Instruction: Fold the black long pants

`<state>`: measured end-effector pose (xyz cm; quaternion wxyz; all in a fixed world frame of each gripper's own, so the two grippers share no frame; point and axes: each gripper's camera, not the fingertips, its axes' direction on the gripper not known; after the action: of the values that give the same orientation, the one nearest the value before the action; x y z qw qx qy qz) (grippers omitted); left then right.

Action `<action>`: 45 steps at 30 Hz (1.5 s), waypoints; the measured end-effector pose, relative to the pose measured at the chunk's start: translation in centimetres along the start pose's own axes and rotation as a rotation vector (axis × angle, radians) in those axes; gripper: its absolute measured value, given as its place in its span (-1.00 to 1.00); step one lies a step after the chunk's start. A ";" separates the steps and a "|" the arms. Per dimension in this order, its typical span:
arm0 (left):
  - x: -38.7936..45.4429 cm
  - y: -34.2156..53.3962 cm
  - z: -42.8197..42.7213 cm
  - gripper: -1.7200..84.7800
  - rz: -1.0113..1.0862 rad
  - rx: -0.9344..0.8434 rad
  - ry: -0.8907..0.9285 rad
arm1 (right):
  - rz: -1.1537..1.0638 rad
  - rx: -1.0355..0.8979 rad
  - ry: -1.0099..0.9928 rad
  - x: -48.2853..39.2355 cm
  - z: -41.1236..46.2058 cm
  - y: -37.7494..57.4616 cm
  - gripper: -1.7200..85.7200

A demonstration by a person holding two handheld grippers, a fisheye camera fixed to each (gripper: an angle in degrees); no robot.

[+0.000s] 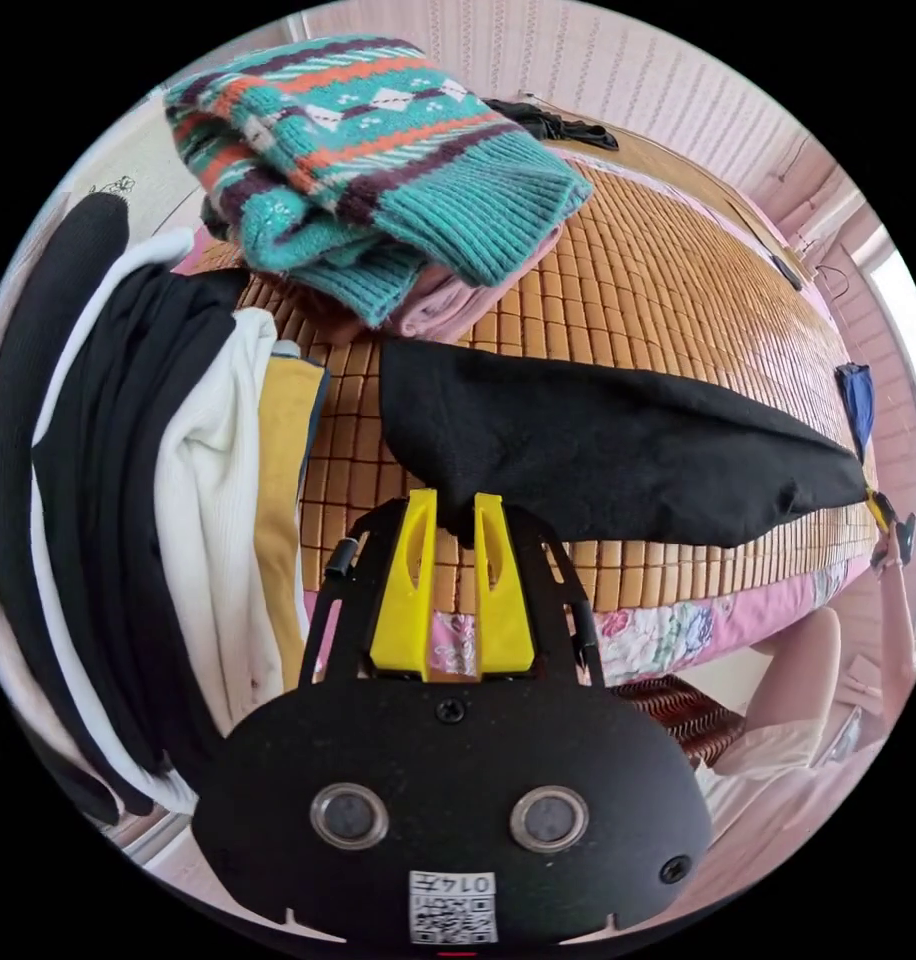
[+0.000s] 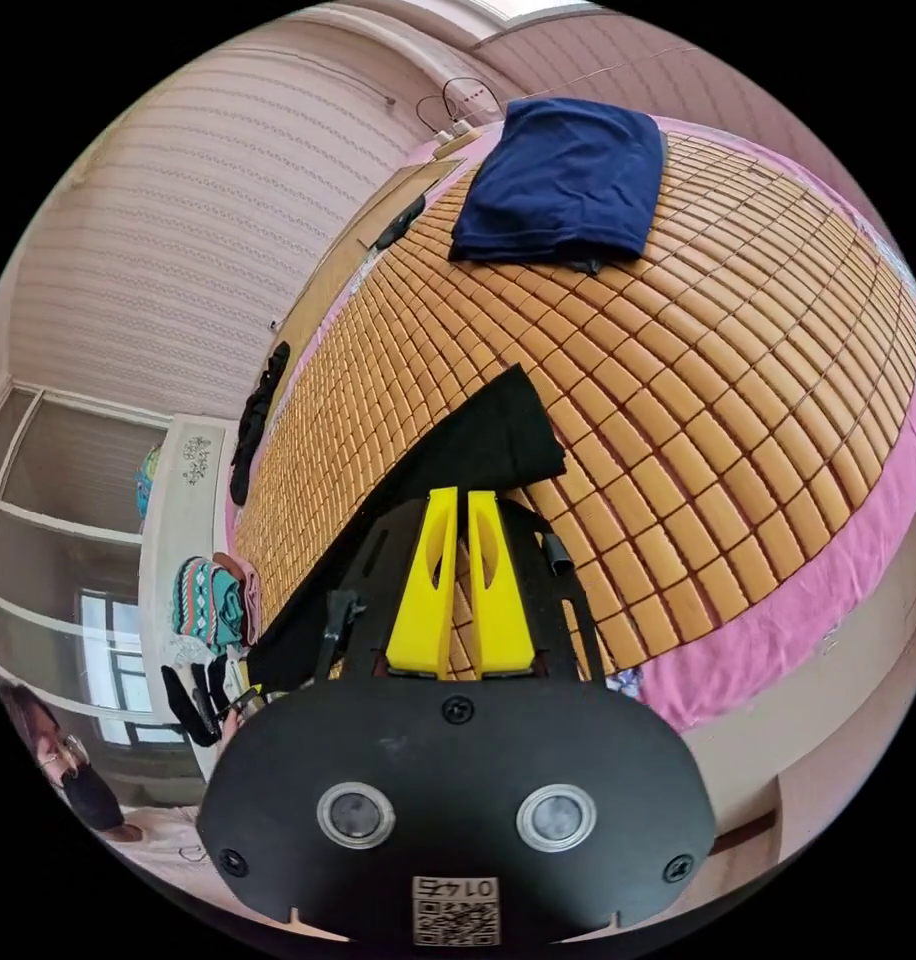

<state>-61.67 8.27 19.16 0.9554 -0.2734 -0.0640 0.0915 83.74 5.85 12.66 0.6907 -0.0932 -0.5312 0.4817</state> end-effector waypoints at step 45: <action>38.3 -9.7 10.3 -0.88 0.911 -0.005 0.160 | -0.148 0.035 0.254 11.7 4.5 1.5 -0.91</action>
<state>-24.74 13.50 35.73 0.8191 -0.2822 0.1365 0.4805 78.81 13.86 21.15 0.7875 -0.1019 -0.4365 0.4230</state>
